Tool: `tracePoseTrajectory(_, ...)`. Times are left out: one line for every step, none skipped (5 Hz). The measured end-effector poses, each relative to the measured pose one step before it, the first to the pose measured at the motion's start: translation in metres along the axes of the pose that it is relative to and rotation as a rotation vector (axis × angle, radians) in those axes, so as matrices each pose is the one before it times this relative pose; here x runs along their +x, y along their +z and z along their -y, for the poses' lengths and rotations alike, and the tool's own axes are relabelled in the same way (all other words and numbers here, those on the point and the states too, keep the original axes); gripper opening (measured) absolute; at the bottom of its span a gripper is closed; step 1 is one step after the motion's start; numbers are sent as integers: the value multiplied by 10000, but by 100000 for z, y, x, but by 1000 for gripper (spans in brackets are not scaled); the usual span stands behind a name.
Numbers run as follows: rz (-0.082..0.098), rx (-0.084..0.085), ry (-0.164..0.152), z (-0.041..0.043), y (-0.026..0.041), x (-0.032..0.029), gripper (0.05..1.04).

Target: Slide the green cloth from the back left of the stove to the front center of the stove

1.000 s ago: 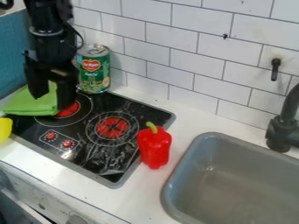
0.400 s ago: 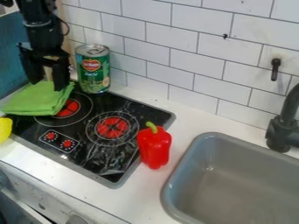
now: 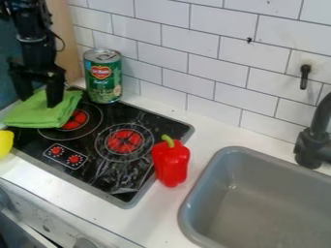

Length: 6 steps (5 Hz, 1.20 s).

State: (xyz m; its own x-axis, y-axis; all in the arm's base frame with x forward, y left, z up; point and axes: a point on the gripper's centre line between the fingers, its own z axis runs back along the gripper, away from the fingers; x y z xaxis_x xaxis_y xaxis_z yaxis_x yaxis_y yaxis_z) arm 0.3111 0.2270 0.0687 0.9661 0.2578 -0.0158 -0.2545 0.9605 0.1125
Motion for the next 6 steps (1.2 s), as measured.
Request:
tracePoseTrajectory(-241,-134,321,-795,-315,284,1001)
tracePoseTrajectory(-105,-196,423,-1875,-899,629,1001)
tracePoseTrajectory(125,67,-84,-154,-1617,621,1001)
tracePoseTrajectory(287,249,-205,739,-496,-231,1001)
tracePoseTrajectory(48,-196,-538,2134,85,-1492,1001)
tracePoseTrajectory(50,-724,-772,3277,210,-2032,1001)
